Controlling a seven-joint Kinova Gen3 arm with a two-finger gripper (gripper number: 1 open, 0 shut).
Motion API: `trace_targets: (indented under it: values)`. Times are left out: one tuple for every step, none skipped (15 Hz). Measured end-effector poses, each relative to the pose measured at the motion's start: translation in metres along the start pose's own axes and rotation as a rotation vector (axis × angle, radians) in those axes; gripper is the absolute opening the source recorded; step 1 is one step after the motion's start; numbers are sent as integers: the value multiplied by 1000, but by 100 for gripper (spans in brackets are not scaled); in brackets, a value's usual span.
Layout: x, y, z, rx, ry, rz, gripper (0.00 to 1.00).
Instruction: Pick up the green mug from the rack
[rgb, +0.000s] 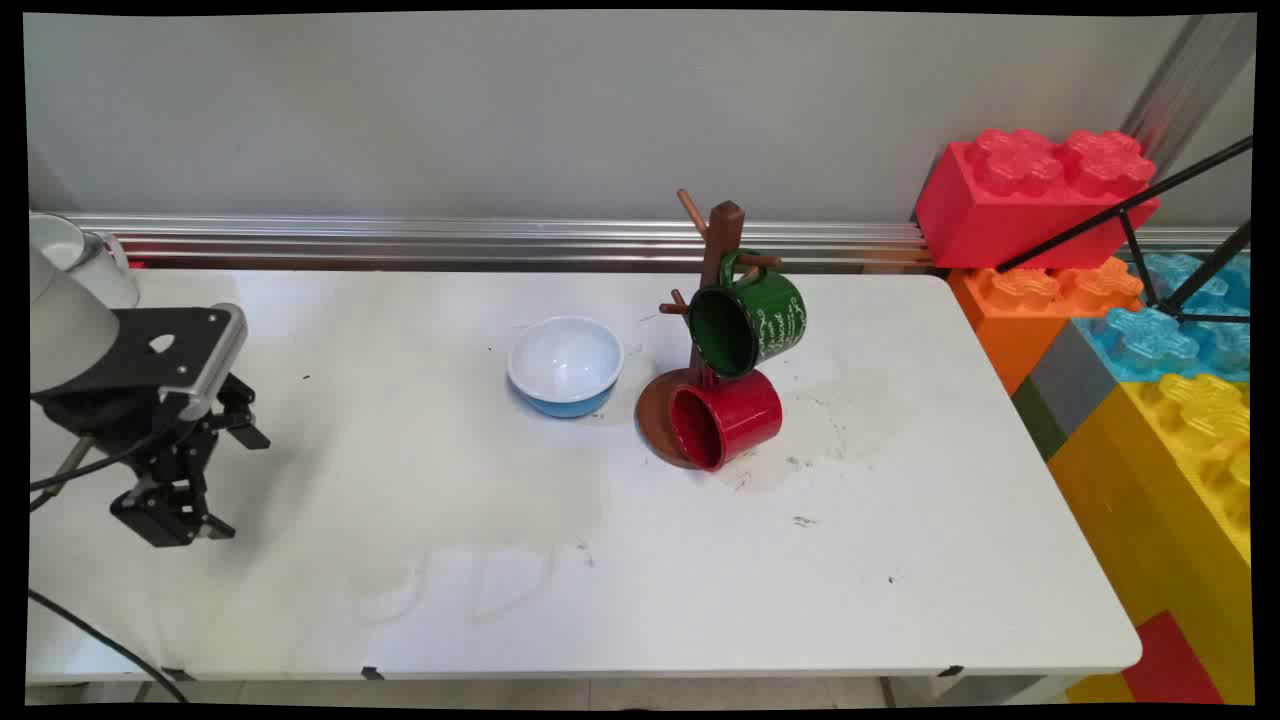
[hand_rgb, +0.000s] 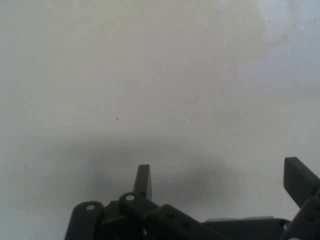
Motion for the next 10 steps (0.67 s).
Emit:
trace_targets:
  values:
    - [-1,0,2,-2,10,5,100]
    - [-1,0,3,-1,28,12,100]
    - [0,-1,5,2,50,19,100]
    - [1,-2,6,8,71,24,100]
    - [2,-4,7,15,90,23,100]
    - [2,-6,9,21,109,19,100]
    - [5,-7,9,25,131,18,100]
    - [8,-8,9,27,168,15,100]
    - [14,-9,9,29,204,13,100]
    - [21,-10,7,32,256,8,100]
